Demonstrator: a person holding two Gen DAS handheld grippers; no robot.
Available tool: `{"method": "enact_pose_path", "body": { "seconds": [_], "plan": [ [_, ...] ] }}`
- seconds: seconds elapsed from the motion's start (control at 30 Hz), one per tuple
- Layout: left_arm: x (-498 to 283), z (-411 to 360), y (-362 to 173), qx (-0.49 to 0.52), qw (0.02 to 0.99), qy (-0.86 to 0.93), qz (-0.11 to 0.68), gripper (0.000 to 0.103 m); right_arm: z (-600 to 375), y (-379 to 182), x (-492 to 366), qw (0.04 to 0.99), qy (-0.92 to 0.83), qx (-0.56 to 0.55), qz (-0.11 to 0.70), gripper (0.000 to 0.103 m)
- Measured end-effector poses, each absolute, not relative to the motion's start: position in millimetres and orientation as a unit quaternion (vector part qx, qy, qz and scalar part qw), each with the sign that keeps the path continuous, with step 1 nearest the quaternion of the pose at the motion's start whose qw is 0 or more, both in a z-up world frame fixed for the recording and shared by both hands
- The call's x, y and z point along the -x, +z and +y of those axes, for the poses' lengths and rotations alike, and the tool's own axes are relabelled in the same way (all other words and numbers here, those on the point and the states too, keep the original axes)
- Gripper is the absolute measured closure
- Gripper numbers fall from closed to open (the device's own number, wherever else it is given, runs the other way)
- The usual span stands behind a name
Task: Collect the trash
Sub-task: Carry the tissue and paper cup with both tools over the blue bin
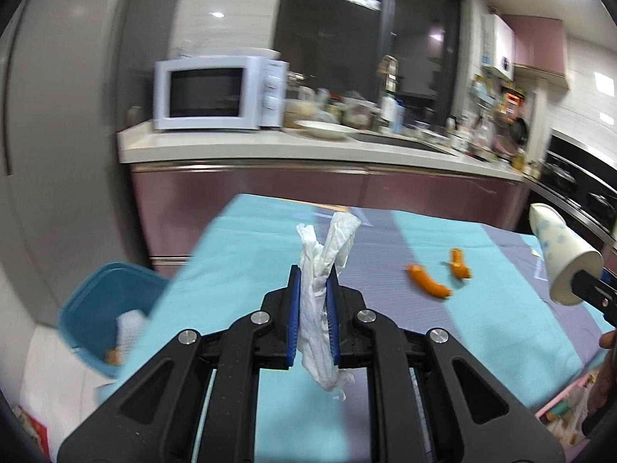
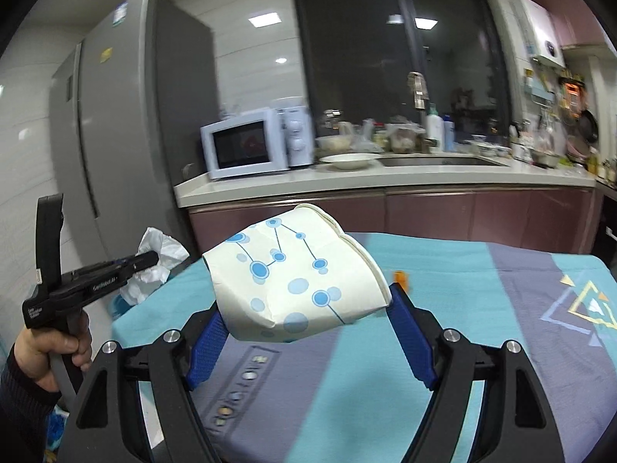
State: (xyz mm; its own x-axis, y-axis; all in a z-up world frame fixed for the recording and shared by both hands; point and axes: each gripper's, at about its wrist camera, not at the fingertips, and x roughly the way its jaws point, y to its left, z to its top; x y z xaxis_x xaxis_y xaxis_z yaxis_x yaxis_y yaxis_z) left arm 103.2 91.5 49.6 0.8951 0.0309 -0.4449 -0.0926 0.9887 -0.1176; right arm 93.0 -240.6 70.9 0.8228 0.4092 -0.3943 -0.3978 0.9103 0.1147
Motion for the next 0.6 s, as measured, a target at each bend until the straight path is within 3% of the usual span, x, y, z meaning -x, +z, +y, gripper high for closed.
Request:
{"method": "enact_pose_path", "body": {
  "seconds": [0.6],
  "plan": [
    [43.8,271.8,66.0,0.107,0.951,0.222,0.189,0.09,-82.2,93.4,-89.6,0.913,0.365,0.053,0.176,0.027]
  ]
}}
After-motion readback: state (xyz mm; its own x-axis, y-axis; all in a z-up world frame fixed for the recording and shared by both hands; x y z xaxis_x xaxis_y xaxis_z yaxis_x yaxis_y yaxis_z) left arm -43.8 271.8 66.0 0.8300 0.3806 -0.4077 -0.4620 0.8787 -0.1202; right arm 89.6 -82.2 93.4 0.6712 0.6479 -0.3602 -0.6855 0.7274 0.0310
